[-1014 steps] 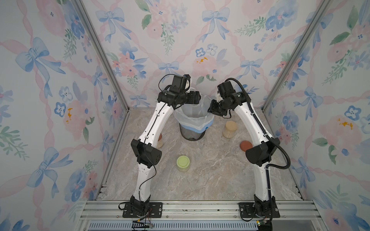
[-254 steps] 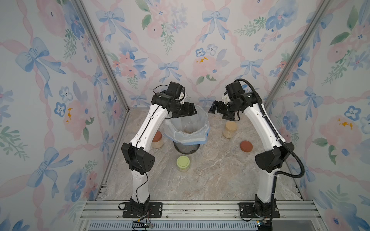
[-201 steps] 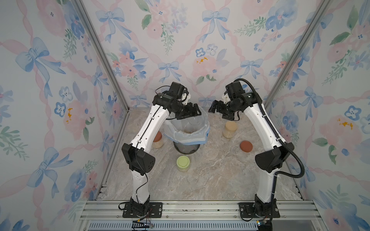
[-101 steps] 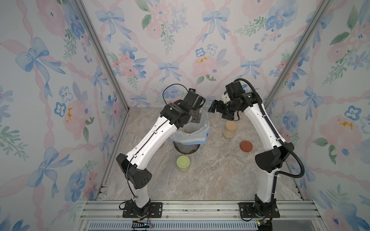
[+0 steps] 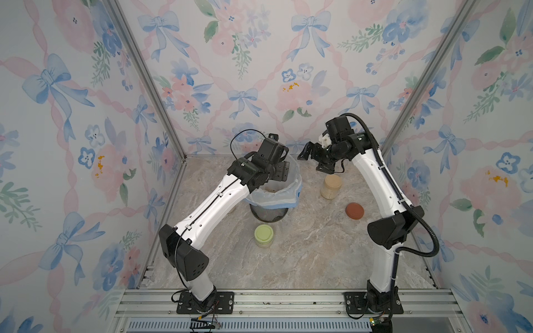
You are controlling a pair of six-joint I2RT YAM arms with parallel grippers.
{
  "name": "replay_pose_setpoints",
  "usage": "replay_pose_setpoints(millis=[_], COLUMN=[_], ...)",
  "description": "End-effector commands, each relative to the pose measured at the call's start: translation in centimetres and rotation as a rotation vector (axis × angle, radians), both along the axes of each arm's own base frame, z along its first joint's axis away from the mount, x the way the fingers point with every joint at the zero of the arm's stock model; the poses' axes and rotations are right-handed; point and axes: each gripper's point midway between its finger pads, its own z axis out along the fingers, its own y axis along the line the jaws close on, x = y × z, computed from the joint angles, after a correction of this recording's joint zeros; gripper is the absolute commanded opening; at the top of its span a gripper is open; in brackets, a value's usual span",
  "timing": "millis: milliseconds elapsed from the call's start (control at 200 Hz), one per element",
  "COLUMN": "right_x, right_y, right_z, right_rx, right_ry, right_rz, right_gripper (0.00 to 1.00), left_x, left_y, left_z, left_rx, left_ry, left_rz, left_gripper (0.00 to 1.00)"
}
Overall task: Empty moldy rice from jars
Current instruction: Move the trash bin to the center of the board.
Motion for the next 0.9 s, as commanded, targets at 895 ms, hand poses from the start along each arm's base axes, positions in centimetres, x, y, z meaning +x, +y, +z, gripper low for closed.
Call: replay_pose_setpoints(millis=[895], right_x=[-4.6], right_y=[5.8], right_z=[9.9], right_rx=[0.472], right_ry=[-0.016], right_rz=[-0.054], right_gripper=[0.97], left_x=[-3.7], left_y=[1.9], left_z=[9.7], left_rx=[-0.296], left_ry=[-0.556], left_rz=[-0.232], left_gripper=[0.0])
